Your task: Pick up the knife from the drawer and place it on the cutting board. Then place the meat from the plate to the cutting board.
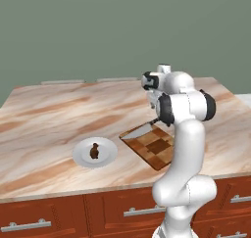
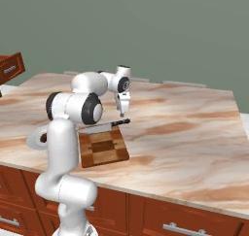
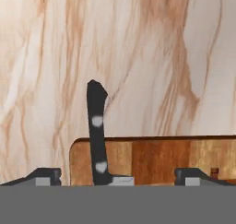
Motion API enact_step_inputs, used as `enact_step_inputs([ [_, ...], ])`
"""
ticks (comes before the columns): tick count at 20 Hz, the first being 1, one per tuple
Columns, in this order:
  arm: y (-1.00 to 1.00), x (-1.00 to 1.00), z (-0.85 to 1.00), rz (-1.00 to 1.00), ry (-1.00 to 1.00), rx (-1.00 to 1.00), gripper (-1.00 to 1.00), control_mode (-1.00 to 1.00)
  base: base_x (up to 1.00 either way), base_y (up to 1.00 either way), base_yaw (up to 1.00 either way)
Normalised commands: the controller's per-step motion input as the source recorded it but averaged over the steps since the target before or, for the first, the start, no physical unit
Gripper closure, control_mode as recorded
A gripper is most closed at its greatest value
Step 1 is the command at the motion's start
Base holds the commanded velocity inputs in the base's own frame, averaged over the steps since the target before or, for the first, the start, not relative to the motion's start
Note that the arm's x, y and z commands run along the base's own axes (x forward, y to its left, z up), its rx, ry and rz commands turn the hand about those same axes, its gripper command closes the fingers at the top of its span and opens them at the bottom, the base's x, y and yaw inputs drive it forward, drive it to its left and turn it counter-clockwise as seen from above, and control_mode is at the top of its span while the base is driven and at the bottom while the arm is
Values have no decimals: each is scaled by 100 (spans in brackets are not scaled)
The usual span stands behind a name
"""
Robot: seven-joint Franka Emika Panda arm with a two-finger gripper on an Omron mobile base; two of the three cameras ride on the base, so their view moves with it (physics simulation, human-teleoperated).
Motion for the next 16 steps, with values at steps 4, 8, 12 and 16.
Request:
enact_step_inputs([
  [4, 59, -59, 82, 17, 0, 0, -100, -100, 0, 0, 0],
  [8, 93, -63, 29, 27, 0, 1, -100, -100, 0, 0, 0],
  [12, 98, -65, 1, 32, 0, 0, -100, -100, 0, 0, 0],
  [16, 92, -96, 0, 31, -3, 0, -100, -100, 0, 0, 0],
])
